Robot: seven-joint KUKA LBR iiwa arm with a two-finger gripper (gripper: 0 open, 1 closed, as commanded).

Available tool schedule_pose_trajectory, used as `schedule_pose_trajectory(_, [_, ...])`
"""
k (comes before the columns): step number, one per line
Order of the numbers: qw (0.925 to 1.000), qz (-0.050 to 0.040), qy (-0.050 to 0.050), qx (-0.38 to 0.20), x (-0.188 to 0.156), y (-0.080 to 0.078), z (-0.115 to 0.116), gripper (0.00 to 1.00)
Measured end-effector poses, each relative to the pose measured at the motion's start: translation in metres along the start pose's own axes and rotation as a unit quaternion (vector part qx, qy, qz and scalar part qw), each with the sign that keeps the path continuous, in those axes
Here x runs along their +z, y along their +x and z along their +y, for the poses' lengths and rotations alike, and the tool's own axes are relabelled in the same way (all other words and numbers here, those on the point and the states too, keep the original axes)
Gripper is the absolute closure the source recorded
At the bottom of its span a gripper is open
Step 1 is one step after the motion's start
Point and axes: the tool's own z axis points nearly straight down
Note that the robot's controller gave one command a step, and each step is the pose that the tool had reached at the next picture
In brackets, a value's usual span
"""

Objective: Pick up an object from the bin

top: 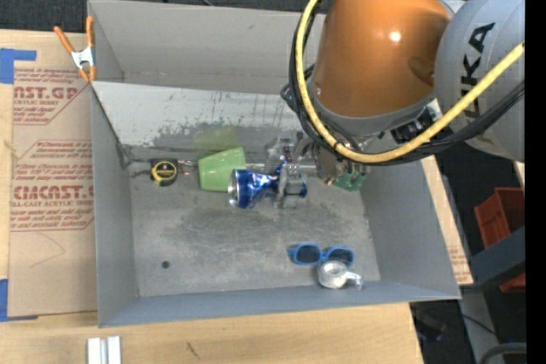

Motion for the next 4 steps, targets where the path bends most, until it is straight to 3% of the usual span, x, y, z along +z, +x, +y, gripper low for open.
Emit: schedule_pose_trajectory(4, [1.0000,0.0000,0.000,0.000,0.0000,0.0000,-0.0001,1.00])
